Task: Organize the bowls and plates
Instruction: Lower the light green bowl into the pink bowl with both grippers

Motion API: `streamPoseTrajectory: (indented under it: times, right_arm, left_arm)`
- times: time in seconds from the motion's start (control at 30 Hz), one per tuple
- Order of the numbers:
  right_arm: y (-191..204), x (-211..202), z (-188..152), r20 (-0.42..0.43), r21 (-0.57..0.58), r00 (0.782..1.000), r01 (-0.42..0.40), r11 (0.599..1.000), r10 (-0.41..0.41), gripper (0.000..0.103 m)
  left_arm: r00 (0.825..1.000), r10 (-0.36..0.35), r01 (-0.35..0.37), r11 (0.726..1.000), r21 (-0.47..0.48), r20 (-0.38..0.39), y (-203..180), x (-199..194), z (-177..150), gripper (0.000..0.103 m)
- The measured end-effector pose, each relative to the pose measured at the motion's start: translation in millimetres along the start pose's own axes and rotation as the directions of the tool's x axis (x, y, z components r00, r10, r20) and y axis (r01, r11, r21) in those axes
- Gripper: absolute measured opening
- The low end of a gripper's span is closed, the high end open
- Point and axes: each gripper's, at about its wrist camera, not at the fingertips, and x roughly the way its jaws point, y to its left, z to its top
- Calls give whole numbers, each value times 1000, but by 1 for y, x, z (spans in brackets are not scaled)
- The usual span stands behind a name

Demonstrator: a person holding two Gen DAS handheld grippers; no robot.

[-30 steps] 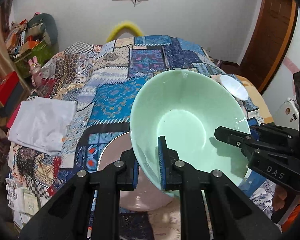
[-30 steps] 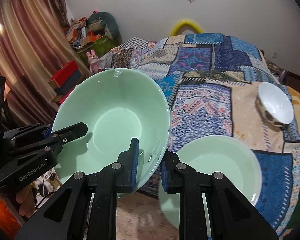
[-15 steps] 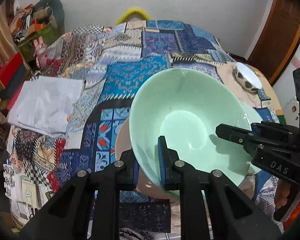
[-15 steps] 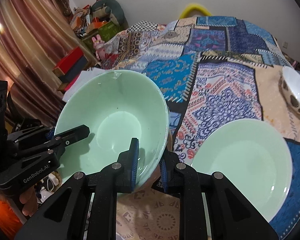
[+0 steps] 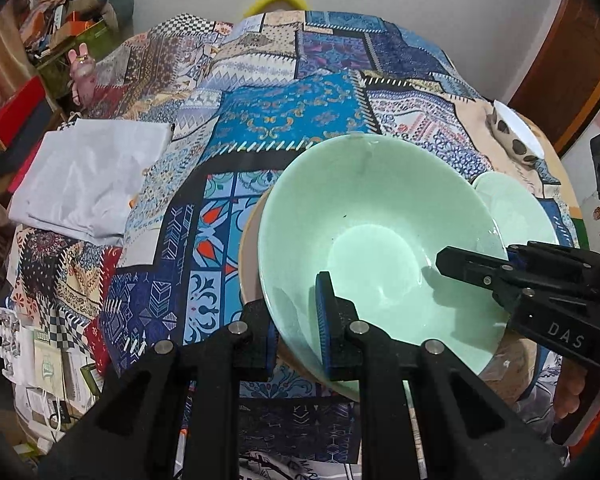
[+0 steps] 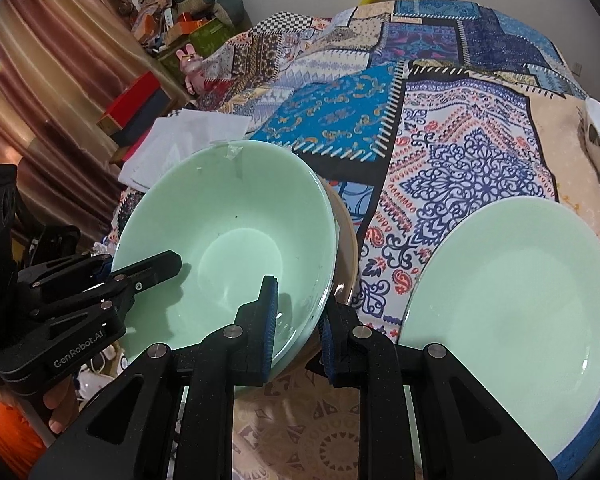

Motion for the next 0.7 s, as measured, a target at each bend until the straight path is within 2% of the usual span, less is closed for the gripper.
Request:
streamPoseTrajectory:
  times: [0.33, 0.7]
  right_arm:
    - [-3, 3, 0, -20, 5, 1000, -5, 1000, 6, 18]
    - [-6, -8, 3, 1, 12, 1000, -18, 1000, 18, 21]
  left_arm:
    - [1000, 1, -1, 1000, -3, -22, 2, 13, -2, 16]
    - [999, 13, -13, 1000, -2, -35, 3, 17, 2, 16]
